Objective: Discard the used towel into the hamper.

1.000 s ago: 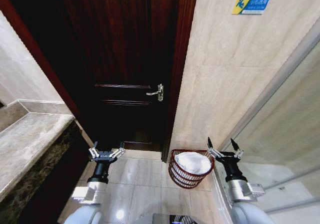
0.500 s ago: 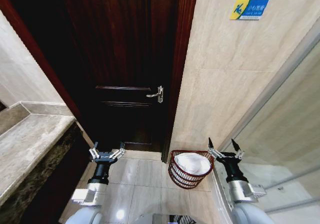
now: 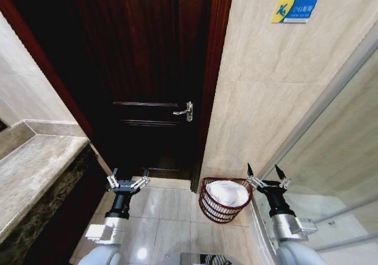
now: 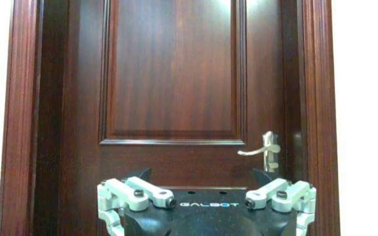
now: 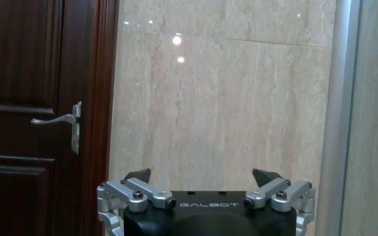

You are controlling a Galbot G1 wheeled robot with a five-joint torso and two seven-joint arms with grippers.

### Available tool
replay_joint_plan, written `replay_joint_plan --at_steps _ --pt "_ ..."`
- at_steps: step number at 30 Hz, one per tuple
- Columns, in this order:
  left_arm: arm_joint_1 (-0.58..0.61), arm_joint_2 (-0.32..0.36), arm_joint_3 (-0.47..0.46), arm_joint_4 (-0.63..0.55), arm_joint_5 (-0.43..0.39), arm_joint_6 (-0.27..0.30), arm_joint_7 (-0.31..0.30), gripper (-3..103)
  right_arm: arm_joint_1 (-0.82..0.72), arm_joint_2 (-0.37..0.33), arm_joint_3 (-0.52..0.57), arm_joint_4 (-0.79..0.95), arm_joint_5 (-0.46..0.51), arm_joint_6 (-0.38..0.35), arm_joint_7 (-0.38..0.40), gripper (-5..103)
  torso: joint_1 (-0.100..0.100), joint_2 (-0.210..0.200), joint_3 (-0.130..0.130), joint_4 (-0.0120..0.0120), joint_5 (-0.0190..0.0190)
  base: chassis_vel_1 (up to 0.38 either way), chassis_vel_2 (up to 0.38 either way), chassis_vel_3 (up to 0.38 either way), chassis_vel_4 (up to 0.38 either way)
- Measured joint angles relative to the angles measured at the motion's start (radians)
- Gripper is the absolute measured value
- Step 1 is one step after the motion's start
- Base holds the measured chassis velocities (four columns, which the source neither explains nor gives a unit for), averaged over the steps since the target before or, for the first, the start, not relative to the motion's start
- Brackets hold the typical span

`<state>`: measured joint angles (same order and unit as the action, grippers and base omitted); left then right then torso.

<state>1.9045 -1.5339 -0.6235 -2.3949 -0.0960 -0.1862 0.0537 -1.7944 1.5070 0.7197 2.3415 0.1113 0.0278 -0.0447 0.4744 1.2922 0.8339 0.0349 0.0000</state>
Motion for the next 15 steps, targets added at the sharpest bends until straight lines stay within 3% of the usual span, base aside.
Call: replay_joint_plan --at_steps 15 --pt "-0.003 0.000 -0.001 0.004 -0.001 0.003 -0.002 100 0.000 0.000 -0.001 -0.006 -0.004 0.002 0.000 100 -0.002 -0.004 -0.002 0.0000 0.0000 0.000 0.000 0.000 0.000"
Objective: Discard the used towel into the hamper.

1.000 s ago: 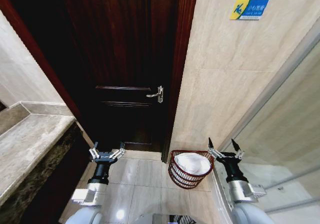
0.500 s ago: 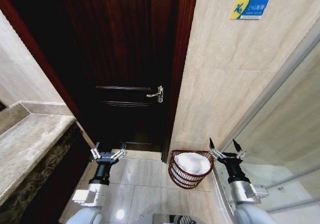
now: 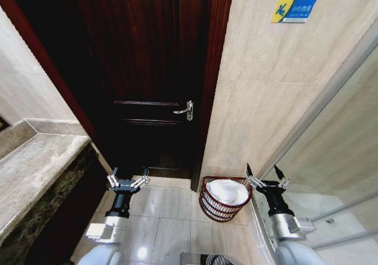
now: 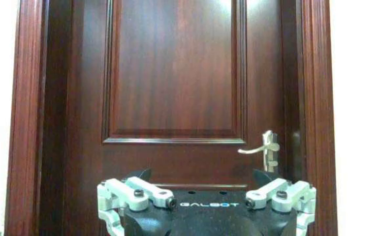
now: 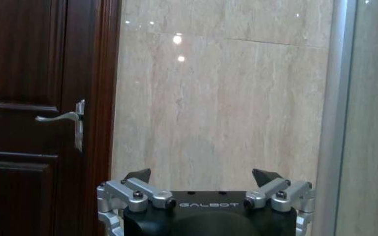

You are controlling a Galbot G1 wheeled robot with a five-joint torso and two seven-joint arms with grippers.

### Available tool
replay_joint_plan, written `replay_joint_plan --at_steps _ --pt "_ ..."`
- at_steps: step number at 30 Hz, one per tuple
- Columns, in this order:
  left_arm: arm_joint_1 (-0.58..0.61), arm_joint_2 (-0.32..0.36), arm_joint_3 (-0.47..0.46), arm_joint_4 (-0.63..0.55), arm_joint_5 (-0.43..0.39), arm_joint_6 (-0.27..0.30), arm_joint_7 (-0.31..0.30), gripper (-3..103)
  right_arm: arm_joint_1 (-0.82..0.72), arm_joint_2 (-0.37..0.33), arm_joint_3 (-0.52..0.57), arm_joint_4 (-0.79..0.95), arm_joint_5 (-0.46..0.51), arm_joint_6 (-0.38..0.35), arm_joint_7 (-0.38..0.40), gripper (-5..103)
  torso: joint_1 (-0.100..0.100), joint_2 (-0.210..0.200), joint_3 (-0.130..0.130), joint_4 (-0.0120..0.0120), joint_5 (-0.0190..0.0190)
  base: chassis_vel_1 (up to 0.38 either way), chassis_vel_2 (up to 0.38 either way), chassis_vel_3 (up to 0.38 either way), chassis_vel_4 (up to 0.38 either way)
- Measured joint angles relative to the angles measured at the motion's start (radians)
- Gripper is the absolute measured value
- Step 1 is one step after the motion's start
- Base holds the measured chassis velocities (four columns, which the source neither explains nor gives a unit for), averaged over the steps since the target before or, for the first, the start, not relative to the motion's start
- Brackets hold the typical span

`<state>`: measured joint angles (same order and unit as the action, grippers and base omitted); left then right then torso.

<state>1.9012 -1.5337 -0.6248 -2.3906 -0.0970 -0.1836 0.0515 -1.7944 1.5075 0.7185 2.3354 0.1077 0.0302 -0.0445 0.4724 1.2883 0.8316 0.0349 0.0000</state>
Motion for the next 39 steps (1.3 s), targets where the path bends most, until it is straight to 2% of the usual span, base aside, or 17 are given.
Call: replay_joint_plan --at_steps 39 --pt "0.013 -0.005 -0.012 0.001 -0.001 -0.026 0.000 100 -0.010 0.000 -0.005 0.001 -0.008 0.015 0.000 100 -0.001 -0.003 -0.002 0.0000 0.0000 0.000 0.000 0.000 0.000"
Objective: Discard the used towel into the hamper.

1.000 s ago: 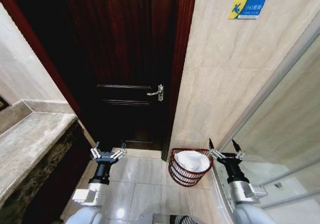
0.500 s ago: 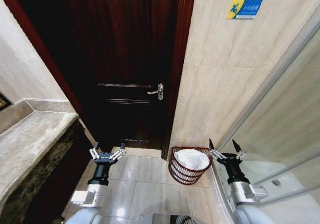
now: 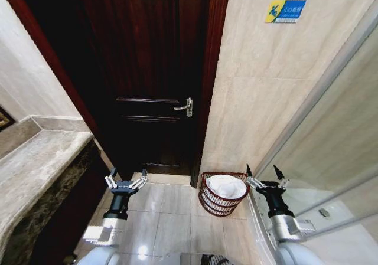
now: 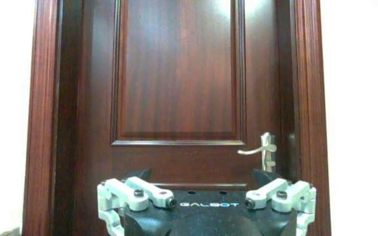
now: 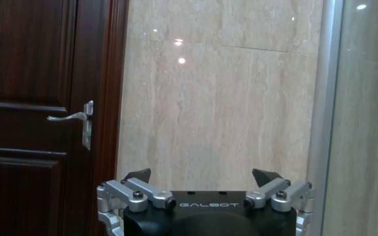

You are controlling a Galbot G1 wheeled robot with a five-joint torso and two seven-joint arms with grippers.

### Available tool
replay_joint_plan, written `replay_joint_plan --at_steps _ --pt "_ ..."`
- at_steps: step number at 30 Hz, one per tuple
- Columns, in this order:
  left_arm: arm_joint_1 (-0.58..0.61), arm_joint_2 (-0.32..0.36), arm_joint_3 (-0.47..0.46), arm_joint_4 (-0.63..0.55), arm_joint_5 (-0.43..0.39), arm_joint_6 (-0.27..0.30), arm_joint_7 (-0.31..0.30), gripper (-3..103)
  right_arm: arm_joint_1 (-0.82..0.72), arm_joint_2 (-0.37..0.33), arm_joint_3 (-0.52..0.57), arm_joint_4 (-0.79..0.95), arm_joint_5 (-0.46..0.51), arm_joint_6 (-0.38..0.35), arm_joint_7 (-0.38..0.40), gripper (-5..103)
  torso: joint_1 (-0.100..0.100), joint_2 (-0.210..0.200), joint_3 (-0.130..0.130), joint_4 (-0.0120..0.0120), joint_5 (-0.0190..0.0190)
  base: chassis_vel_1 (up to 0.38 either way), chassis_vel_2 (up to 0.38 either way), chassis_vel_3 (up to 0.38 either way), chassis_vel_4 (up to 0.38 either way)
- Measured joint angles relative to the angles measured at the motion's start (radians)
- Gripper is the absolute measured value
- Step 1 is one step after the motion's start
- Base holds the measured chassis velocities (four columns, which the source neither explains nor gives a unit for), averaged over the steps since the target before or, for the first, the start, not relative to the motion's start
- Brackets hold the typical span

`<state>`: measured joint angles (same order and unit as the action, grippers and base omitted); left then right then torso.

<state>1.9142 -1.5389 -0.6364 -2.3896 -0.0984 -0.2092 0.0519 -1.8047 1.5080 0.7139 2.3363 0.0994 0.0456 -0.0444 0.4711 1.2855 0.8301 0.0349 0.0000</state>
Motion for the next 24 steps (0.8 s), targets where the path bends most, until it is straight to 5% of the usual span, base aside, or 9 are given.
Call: replay_joint_plan --at_steps 24 --pt "-0.002 -0.001 -0.014 0.011 0.000 -0.012 0.004 100 -0.006 0.006 0.006 -0.004 0.001 0.012 -0.002 100 0.000 0.000 0.000 0.0000 0.0000 0.000 0.000 0.000 0.000"
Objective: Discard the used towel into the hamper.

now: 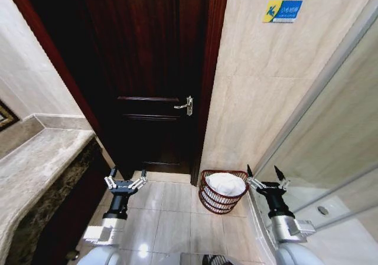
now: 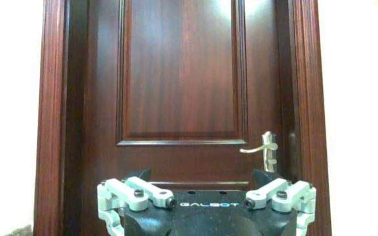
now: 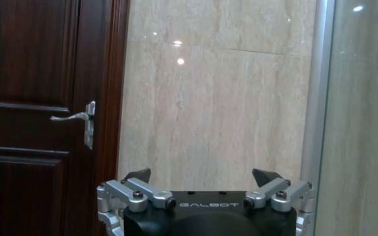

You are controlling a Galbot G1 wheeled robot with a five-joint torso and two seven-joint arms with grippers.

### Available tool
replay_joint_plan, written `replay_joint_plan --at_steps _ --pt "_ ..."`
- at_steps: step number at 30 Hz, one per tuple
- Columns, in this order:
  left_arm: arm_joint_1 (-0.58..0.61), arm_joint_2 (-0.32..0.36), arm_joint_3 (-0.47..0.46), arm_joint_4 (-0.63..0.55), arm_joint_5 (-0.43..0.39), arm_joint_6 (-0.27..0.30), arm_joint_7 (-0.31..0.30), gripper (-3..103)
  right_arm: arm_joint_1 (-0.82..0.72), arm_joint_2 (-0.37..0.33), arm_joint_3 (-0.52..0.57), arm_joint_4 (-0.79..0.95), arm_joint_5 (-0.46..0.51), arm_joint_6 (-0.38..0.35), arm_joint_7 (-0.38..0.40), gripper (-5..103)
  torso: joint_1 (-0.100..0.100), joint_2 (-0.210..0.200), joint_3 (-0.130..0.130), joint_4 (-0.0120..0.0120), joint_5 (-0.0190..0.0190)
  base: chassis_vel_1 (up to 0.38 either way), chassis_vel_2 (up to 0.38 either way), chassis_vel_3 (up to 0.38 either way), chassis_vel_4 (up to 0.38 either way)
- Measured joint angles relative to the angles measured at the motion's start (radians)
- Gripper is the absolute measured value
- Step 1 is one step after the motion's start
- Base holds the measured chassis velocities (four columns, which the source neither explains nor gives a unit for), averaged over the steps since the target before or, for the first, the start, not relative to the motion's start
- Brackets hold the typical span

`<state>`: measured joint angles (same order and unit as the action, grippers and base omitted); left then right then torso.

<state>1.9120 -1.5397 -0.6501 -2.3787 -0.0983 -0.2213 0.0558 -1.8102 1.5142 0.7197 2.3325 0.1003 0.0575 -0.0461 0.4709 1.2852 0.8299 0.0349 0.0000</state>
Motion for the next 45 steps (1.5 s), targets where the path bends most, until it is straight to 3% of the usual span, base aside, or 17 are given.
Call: replay_joint_plan --at_steps 45 --pt "0.002 0.002 -0.005 -0.004 0.002 -0.009 0.015 100 -0.016 0.010 0.008 0.001 -0.004 0.019 -0.010 100 0.000 0.000 0.000 0.0000 0.0000 0.002 -0.005 -0.003 0.003"
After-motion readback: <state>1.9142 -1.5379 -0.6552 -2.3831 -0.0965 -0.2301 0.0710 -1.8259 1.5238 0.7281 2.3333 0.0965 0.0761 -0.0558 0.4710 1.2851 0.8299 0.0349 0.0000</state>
